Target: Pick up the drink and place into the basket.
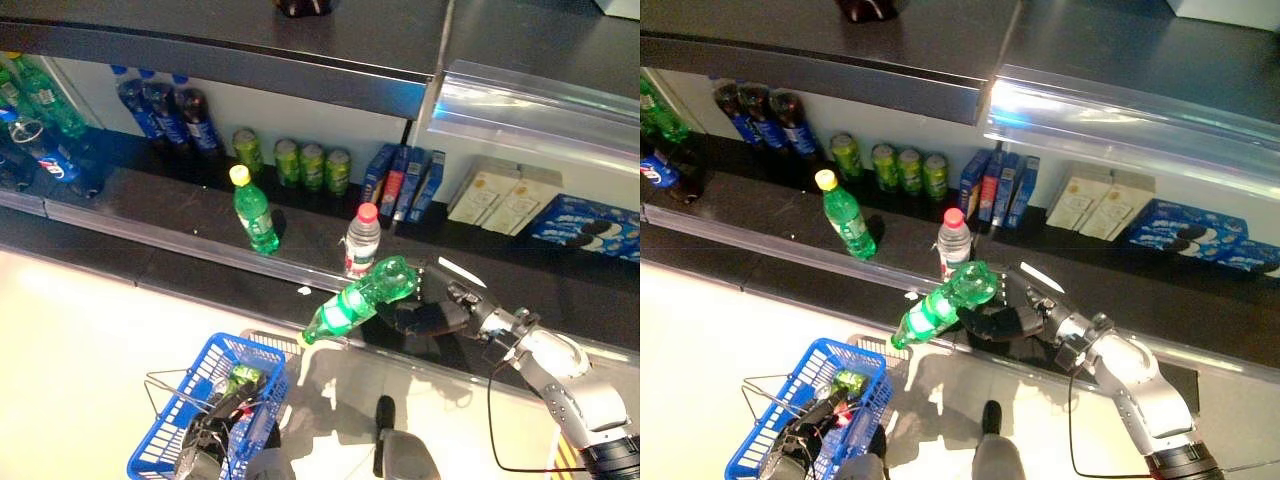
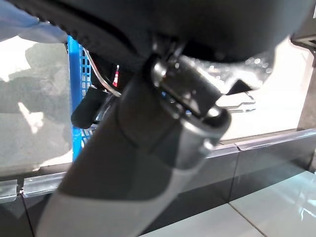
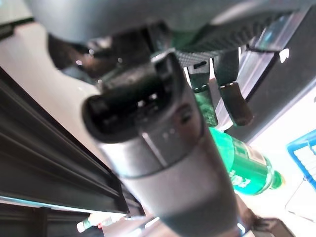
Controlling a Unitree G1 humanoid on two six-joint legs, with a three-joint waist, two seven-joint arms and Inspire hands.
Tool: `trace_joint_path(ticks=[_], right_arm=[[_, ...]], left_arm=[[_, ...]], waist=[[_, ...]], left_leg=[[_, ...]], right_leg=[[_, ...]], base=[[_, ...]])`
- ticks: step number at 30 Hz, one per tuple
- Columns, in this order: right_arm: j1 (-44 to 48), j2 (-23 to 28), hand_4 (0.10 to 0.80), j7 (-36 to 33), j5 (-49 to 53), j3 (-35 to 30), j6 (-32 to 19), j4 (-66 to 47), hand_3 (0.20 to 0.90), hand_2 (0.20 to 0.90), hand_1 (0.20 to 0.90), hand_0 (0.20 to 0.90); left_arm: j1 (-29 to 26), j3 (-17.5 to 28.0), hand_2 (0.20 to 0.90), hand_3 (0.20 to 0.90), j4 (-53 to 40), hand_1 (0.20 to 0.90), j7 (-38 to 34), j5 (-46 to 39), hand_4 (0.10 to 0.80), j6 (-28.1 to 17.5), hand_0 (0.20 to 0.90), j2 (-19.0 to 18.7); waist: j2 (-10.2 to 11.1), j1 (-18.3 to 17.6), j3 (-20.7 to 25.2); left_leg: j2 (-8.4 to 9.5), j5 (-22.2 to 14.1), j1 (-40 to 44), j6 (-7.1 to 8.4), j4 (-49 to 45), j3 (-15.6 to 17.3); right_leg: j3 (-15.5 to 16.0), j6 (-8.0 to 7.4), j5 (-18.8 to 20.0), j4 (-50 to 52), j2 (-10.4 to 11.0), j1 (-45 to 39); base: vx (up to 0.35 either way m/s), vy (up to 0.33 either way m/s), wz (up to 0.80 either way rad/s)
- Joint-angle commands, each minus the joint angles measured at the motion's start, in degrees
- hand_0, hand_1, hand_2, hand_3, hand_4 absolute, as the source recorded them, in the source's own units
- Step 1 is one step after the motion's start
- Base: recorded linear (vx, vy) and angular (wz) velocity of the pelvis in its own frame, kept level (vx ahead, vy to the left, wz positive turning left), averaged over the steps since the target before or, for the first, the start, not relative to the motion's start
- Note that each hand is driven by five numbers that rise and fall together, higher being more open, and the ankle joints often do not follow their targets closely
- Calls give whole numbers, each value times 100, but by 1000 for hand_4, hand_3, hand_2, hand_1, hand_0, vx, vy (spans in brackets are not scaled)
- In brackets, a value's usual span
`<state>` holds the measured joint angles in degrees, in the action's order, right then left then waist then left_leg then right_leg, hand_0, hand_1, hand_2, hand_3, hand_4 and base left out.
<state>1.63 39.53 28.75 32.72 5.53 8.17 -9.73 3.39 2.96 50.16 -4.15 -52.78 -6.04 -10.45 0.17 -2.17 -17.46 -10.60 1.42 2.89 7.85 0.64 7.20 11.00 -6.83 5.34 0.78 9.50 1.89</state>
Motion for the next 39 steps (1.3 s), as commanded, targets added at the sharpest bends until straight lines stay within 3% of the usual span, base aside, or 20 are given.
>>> trace_joint_path(ticks=[1,9,23,39], right_arm=[[443,-319,100,108,1052,-26,-546,-965,200,300,300,300],[575,-597,100,-73,1161,441,-566,-1004,200,300,300,300],[914,-771,100,-936,568,1374,-1347,-813,200,300,300,300],[1502,-590,100,-2085,-119,1920,-1728,-425,200,300,300,300]], left_arm=[[27,5,300,200,-1059,300,444,250,100,-1086,300,-681],[100,-326,300,200,-1831,300,763,384,100,-869,300,-812],[530,-1049,300,200,-4120,300,1266,894,100,-148,300,-1423],[763,-1564,300,200,-4961,300,2168,1372,100,91,300,-2106]], waist=[[-2,124,867],[-39,302,777],[-180,819,539],[-311,1199,453]], left_leg=[[-178,14,-49,8,-342,238],[-160,68,-127,-7,-348,68],[-19,132,-306,-44,-441,-343],[108,144,-379,-53,-543,-601]], right_leg=[[83,154,-979,894,32,-109],[161,164,-985,936,41,-112],[451,162,-918,955,144,-201],[749,115,-846,960,305,-345]], base=[[0,0,0],[5,-2,8],[5,19,12],[23,22,10]])
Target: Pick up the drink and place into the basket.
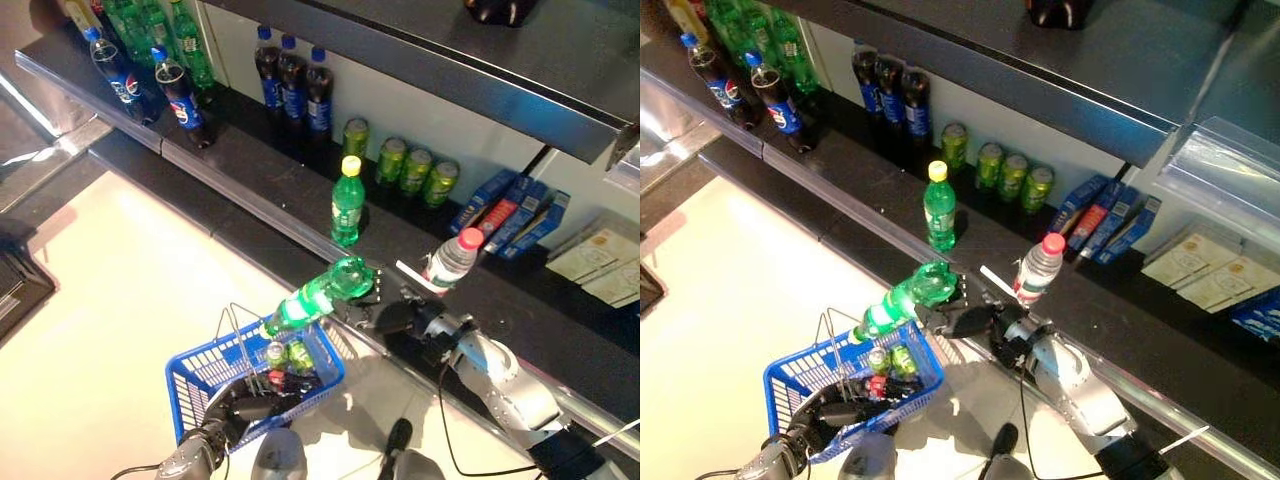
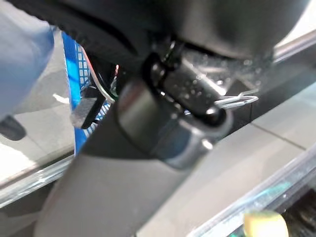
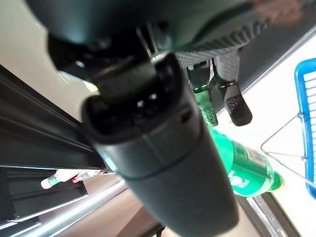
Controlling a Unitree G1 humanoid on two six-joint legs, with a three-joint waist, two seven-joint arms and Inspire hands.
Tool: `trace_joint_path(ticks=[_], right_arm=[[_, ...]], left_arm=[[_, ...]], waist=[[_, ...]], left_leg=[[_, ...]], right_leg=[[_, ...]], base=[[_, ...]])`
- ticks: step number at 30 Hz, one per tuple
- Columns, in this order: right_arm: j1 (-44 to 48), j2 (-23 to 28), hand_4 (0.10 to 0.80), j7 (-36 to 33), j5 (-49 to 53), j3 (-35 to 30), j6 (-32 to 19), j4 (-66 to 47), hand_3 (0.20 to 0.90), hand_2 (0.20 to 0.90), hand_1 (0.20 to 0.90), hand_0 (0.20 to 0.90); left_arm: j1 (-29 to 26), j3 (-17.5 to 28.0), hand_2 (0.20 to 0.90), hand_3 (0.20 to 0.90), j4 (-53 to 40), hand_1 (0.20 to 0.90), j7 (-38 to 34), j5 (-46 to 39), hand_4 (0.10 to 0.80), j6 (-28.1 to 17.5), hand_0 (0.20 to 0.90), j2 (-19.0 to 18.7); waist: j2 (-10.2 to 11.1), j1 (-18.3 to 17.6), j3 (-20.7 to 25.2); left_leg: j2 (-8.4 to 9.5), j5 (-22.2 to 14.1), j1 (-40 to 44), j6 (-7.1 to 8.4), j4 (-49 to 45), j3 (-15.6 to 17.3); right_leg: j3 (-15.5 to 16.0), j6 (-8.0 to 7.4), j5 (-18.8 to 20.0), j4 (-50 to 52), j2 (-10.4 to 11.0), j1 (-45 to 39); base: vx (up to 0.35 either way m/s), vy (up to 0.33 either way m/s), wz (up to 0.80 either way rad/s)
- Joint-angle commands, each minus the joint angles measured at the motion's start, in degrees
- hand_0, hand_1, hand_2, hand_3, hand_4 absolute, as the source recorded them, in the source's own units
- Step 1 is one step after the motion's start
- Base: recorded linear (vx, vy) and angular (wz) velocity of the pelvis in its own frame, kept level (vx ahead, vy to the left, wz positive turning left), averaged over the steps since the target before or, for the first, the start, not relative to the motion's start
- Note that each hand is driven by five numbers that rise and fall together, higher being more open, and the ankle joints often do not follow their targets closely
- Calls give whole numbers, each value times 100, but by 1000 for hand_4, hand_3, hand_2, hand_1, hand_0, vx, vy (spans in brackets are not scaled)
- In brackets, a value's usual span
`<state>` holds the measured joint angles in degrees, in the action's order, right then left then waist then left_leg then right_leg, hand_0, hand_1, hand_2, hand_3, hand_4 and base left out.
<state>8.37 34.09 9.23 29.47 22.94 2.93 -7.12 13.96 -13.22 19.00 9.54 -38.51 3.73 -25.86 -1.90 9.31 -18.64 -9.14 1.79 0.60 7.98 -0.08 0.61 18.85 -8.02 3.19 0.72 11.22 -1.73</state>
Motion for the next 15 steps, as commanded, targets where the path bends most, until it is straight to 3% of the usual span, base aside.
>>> trace_joint_path(ticks=[1,9,15], right_arm=[[869,-34,100,-188,177,206,-1197,-652,200,300,300,300],[885,80,100,-438,26,436,-1076,-438,200,300,300,300],[1106,-201,100,-673,-42,850,-1162,54,200,300,300,300]], left_arm=[[-300,21,300,200,-1881,300,811,-72,100,-872,300,-594],[-371,-99,300,200,-2325,300,1034,-587,100,-741,300,-717],[-584,-272,300,200,-2976,300,1406,-1156,100,-653,300,-801]], waist=[[-109,60,567],[-126,105,514],[-148,214,424]], left_leg=[[-35,107,-154,-66,-482,48],[-25,112,-211,-68,-554,-11],[-20,105,-228,-58,-625,-109]], right_leg=[[-28,231,-628,971,141,15],[12,213,-603,1007,185,36],[104,229,-588,1024,222,-2]], base=[[29,11,8],[11,6,7],[11,0,1]])
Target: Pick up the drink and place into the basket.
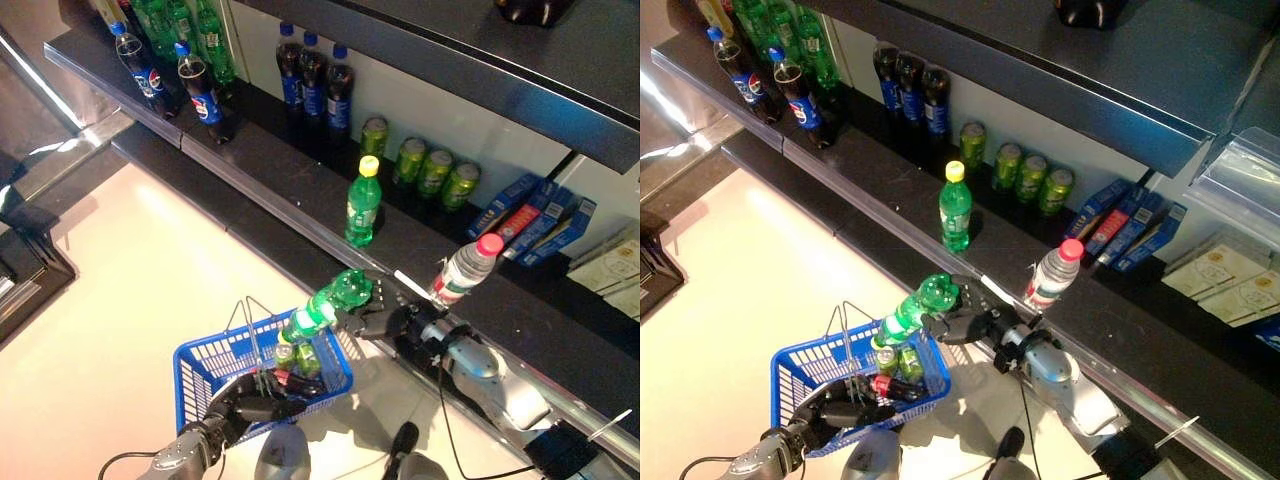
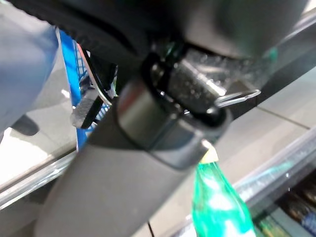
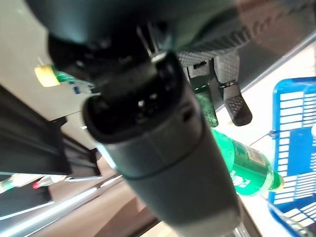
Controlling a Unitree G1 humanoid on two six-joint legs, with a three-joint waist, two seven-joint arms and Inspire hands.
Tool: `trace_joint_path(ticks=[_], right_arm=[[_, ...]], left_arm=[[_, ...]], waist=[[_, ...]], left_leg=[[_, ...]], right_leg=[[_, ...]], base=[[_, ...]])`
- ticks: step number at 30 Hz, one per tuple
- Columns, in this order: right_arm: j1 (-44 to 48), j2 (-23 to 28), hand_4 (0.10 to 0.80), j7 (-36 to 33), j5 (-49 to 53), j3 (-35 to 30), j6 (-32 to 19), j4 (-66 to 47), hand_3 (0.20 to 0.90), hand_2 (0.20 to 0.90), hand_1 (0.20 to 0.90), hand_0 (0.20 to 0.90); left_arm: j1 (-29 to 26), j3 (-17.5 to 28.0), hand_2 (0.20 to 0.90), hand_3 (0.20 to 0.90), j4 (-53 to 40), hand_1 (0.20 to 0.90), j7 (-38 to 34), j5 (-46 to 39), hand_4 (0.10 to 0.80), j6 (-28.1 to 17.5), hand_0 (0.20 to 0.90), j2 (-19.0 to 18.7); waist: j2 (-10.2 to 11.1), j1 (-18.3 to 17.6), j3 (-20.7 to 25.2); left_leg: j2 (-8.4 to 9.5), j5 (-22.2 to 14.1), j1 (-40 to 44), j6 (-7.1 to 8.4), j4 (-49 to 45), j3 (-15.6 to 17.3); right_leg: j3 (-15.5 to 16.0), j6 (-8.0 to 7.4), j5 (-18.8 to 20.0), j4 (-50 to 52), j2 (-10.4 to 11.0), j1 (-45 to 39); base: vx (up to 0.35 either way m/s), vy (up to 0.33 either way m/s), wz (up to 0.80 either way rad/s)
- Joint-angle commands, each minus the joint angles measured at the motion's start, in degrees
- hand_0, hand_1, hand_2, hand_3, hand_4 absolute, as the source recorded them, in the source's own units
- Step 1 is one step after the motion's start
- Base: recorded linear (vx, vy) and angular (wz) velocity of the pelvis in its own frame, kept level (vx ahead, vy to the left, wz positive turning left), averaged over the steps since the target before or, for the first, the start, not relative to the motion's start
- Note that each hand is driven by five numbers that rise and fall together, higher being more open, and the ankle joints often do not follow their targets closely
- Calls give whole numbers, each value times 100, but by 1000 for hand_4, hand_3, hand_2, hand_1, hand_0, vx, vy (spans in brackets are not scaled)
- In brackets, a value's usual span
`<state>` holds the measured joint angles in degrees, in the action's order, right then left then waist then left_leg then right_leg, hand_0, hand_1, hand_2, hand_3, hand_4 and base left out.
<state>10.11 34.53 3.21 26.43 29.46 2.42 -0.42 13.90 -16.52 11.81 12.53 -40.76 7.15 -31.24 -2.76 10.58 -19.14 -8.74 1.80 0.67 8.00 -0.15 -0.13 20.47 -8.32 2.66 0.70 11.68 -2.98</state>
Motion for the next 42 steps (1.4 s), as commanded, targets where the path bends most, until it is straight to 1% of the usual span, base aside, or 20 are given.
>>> trace_joint_path(ticks=[1,7,9,13,17,21,26,32,33,34,37,40,42], right_arm=[[967,-283,100,-96,249,240,-1105,-562,200,300,300,300],[1190,-493,100,-263,124,473,-1012,-127,200,300,300,300],[1240,-571,100,-322,106,561,-937,122,200,300,300,300],[1269,-711,100,-362,-7,696,-885,579,200,300,300,300],[1302,-902,100,-401,-165,850,-815,1025,200,300,300,300],[1412,-1101,100,-367,61,988,-649,1431,200,300,300,300],[1490,-1393,100,-311,359,1057,-590,1844,200,300,300,300],[1593,-1583,100,-266,-19,1217,-290,2170,200,300,300,300],[1648,-1617,100,-299,-116,1278,-102,2295,200,300,300,300],[1656,-1620,100,-296,-131,1285,-59,2311,200,300,300,300],[1787,-1708,100,-293,-65,1377,285,2647,200,300,300,300],[1917,-1880,100,-141,183,1394,928,3140,200,300,300,300],[1982,-1919,100,-84,227,1392,1017,3306,200,300,300,300]], left_arm=[[-613,36,300,200,-2319,300,1128,-1008,100,-981,300,-263],[-831,-77,300,200,-2669,300,1307,-1556,100,-859,300,-303],[-896,-77,300,200,-2754,300,1521,-1821,100,-866,300,-334],[-956,-89,300,200,-2976,300,1884,-2052,100,-882,300,-371],[-1034,-172,300,200,-3158,300,2091,-2131,100,-816,300,-343],[-1147,-229,300,200,-3248,300,2296,-2146,100,-826,300,-388],[-1223,-242,300,200,-3288,300,2385,-2124,100,-825,300,-396],[-1243,-192,300,200,-3347,300,2548,-2099,100,-728,300,-410],[-1258,-202,300,200,-3355,300,2577,-2097,100,-702,300,-432],[-1261,-203,300,200,-3354,300,2578,-2098,100,-700,300,-435],[-1326,-195,300,200,-3383,300,2601,-2071,100,-617,300,-447],[-1380,-201,300,200,-3387,300,2637,-1986,100,-515,300,-409],[-1398,-189,300,200,-3390,300,2662,-1971,100,-475,300,-412]], waist=[[-66,96,460],[-117,189,375],[-126,231,343],[-145,322,277],[-162,402,214],[-190,510,112],[-216,647,-9],[-228,805,-165],[-218,850,-197],[-217,855,-202],[-196,949,-256],[-180,1051,-316],[-171,1086,-331]], left_leg=[[-56,104,-244,-58,-630,-49],[7,108,-340,-58,-701,-158],[49,98,-378,-64,-738,-207],[115,68,-448,-81,-814,-286],[177,42,-515,-91,-887,-354],[257,28,-625,-109,-956,-450],[337,28,-729,-128,-986,-567],[403,29,-833,-135,-1007,-685],[420,40,-860,-135,-1013,-714],[422,41,-863,-136,-1013,-717],[440,49,-925,-150,-1012,-761],[446,48,-972,-157,-1047,-815],[447,50,-980,-161,-1047,-832]], right_leg=[[-49,260,-534,1029,180,120],[15,271,-526,1073,224,145],[39,271,-519,1084,252,148],[104,274,-506,1110,303,157],[175,273,-496,1143,354,165],[249,265,-485,1180,408,195],[357,250,-467,1202,453,221],[415,242,-467,1248,483,273],[440,236,-455,1247,490,273],[443,235,-454,1248,491,274],[504,232,-450,1250,497,296],[556,237,-450,1264,493,295],[565,240,-451,1259,480,290]], base=[[34,6,9],[14,11,9],[18,20,10],[12,17,11],[21,26,8],[13,29,13],[1,4,15],[-2,-7,12],[14,-12,4],[10,-25,4],[-4,-34,10],[5,-41,16],[4,-42,6]])
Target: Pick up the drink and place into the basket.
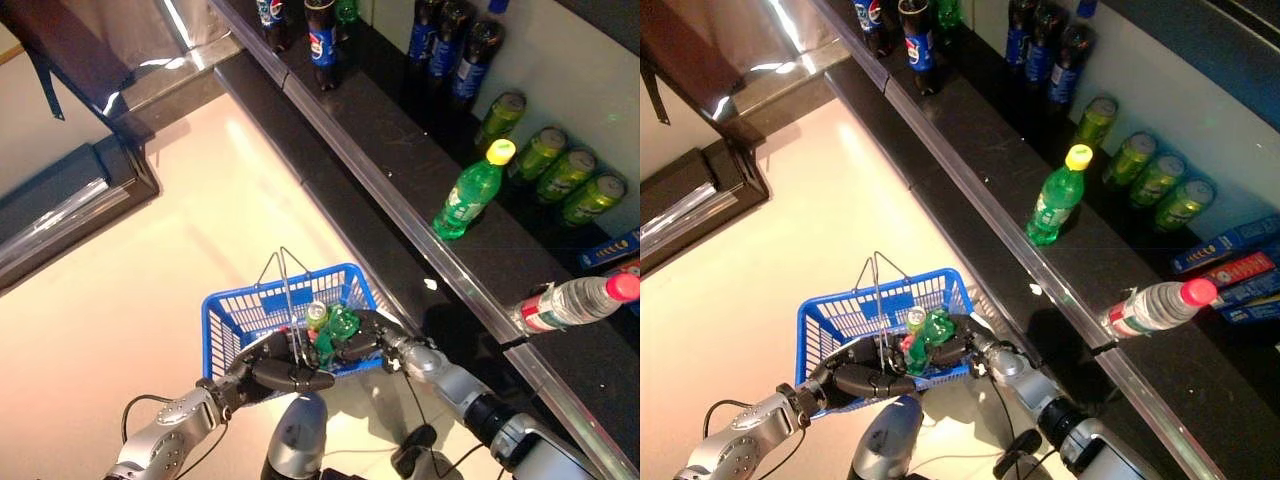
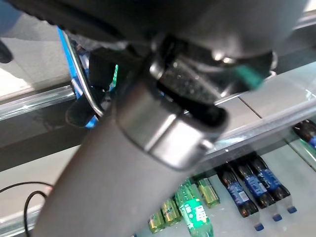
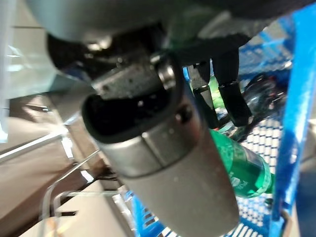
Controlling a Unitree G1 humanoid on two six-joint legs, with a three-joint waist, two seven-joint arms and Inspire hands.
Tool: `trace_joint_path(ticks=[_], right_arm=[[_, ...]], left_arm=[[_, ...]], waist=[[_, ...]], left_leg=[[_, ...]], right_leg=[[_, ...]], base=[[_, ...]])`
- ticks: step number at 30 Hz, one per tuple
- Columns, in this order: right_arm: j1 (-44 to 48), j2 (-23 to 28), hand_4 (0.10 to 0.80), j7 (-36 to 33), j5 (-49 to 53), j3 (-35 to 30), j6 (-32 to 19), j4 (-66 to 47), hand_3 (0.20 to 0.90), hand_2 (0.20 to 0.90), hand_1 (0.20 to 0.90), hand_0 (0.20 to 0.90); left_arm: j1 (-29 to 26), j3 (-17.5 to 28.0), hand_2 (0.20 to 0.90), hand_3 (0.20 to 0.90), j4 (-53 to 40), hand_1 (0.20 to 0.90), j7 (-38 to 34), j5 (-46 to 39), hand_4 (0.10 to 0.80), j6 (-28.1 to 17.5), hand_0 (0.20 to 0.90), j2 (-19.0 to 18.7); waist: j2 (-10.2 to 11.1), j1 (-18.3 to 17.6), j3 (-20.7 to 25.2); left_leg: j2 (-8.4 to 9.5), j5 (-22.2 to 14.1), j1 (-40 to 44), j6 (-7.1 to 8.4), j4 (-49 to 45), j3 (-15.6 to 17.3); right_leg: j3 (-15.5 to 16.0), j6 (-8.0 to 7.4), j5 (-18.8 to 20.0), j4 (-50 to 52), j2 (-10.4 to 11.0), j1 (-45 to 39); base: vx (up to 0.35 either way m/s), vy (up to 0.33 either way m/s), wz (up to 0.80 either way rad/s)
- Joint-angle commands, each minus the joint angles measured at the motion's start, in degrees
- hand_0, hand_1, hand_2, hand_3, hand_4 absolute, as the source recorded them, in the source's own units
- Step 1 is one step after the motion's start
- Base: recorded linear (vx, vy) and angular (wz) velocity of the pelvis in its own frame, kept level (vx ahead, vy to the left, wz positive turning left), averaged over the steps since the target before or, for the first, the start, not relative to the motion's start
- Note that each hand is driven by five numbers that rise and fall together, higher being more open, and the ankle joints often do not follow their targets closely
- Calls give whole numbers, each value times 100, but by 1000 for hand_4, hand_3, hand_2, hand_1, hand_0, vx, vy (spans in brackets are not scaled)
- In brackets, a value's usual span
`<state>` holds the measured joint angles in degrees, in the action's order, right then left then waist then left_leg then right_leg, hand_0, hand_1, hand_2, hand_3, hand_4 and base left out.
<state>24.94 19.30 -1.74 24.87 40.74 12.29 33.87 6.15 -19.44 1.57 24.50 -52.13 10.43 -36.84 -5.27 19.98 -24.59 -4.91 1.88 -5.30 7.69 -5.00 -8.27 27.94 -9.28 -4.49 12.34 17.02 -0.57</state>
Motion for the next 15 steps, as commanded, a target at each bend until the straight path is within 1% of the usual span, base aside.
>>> trace_joint_path(ticks=[1,4,7,9,10,15], right_arm=[[555,-447,100,424,549,262,161,26,200,300,300,300],[718,-637,100,484,926,182,327,530,200,300,300,300],[851,-768,100,429,988,99,409,872,200,300,300,300],[938,-858,531,386,1121,24,435,1053,631,669,669,669],[949,-875,800,377,1124,8,450,1073,900,900,900,900],[939,-944,800,269,1199,-71,352,1159,900,900,900,900]], left_arm=[[-643,106,300,200,-2383,300,1464,-797,100,-748,300,165],[-718,86,300,200,-2402,300,1415,-748,100,-629,300,194],[-766,121,300,200,-2386,300,1401,-708,100,-494,300,234],[-809,136,300,200,-2393,300,1327,-694,100,-414,300,250],[-810,146,300,200,-2395,300,1320,-692,100,-395,300,250],[-771,217,300,200,-2345,300,1336,-614,100,-231,300,303]], waist=[[94,179,203],[129,252,173],[169,314,168],[208,341,158],[216,347,155],[292,377,171]], left_leg=[[58,46,-387,-128,-564,-32],[44,52,-389,-127,-569,-65],[29,61,-396,-123,-568,-95],[15,68,-391,-121,-552,-101],[13,68,-392,-120,-553,-103],[-25,80,-359,-123,-491,-84]], right_leg=[[-173,341,265,89,-72,40],[-150,355,268,73,-106,6],[-136,368,270,55,-144,-21],[-144,369,278,37,-173,-31],[-146,371,278,36,-178,-33],[-170,373,283,-8,-234,-59]], base=[[10,-49,4],[25,-56,1],[26,-56,1],[16,-34,2],[19,-31,0],[19,-34,0]])
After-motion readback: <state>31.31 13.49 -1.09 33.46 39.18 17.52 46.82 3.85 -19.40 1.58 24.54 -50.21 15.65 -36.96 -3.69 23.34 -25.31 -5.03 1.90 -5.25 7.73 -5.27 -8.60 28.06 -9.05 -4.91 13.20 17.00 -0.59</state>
